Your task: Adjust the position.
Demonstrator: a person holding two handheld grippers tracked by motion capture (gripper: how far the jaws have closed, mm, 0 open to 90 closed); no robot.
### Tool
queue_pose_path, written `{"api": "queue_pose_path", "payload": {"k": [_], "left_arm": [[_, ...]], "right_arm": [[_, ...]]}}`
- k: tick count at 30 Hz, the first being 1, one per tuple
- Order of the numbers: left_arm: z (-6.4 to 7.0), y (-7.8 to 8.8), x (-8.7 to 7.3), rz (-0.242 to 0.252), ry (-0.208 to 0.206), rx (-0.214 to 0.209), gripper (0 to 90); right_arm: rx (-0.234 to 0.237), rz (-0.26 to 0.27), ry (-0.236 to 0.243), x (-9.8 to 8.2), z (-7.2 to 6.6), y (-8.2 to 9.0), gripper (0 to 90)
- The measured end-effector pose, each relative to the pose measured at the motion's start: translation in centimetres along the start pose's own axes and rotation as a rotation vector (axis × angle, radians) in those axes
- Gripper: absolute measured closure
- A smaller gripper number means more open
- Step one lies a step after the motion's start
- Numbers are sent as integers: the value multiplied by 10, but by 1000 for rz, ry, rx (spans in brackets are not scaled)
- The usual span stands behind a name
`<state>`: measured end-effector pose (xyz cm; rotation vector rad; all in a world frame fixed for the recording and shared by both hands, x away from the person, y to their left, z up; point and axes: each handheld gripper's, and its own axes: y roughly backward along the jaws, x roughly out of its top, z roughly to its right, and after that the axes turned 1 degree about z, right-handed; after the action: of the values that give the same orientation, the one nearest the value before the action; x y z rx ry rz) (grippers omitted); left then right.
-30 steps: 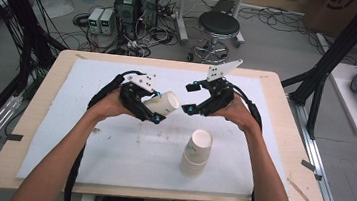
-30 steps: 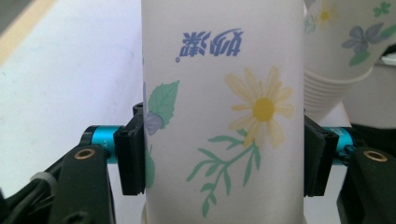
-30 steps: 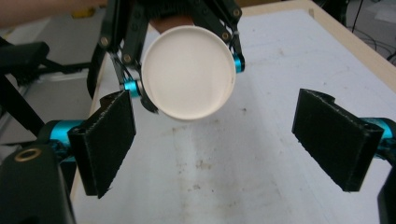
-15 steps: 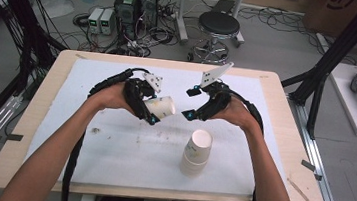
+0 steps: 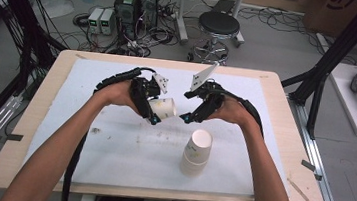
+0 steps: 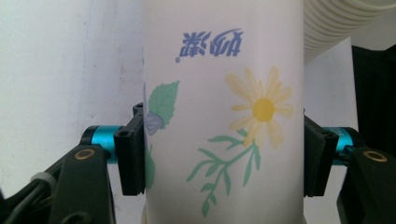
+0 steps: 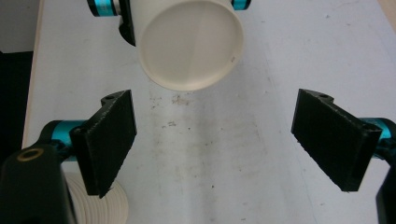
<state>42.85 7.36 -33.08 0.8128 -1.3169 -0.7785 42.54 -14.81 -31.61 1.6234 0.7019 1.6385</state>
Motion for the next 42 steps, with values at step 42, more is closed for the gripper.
{"api": "queue_pose_path", "payload": {"k": [42], "left_arm": [[-3, -19, 21, -63, -54, -17, 340]], "right_arm": [[62, 0, 54, 5, -1, -11, 373]]}}
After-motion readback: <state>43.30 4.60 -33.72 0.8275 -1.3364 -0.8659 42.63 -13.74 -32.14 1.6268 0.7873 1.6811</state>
